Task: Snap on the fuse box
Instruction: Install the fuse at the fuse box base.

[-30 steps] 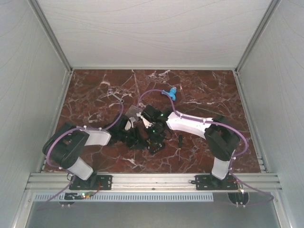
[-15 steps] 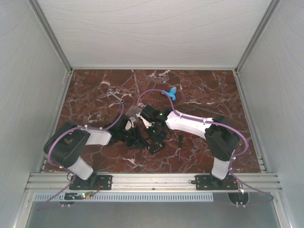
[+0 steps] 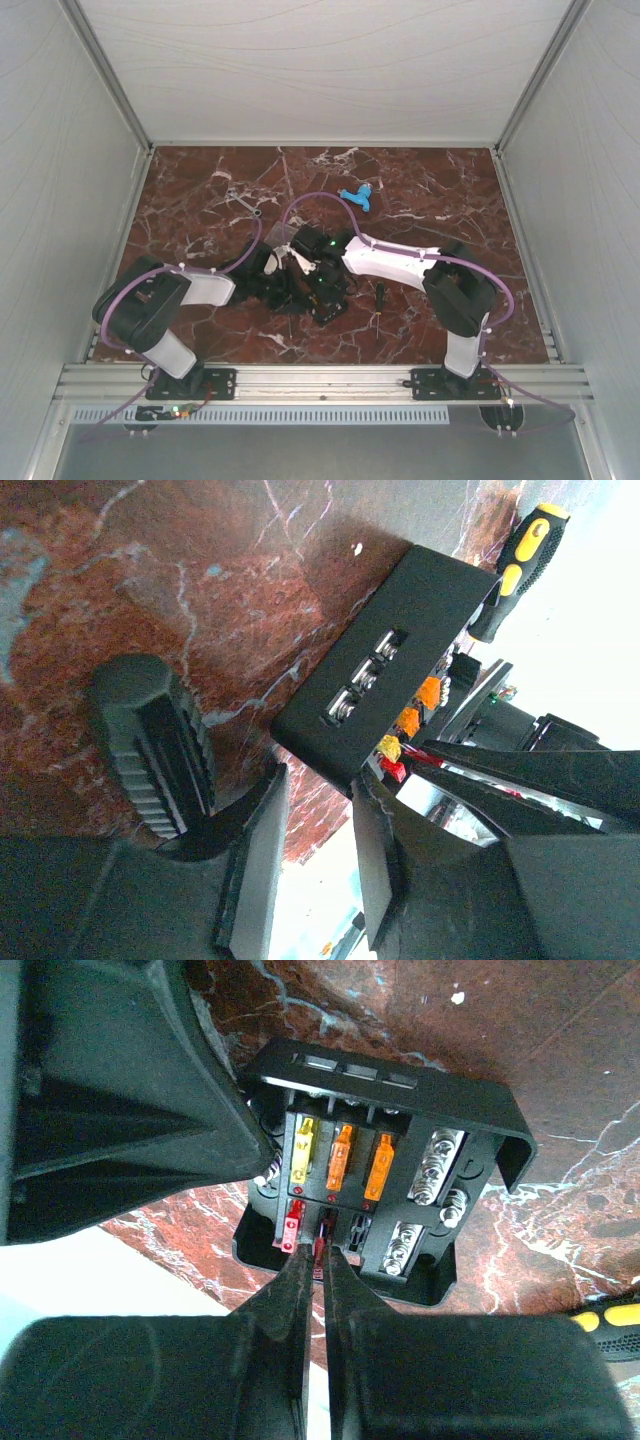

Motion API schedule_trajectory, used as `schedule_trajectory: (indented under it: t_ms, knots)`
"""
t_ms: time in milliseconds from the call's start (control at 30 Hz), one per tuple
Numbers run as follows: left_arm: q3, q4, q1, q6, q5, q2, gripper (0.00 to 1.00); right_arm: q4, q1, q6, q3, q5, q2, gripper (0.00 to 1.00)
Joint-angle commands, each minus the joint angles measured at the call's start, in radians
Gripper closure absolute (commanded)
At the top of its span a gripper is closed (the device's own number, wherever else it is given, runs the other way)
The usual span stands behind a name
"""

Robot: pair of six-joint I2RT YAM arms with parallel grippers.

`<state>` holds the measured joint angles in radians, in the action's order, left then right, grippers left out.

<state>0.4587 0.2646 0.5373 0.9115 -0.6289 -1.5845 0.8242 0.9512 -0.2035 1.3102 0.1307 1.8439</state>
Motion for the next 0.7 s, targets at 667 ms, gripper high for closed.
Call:
schedule_trajectory:
  t_ms: [667]
  knots:
    - [0.030, 0.017, 0.009, 0.003, 0.017, 0.003, 0.67, -0.014, 0.029, -0.010, 0.048, -0.064, 0.007, 0.83]
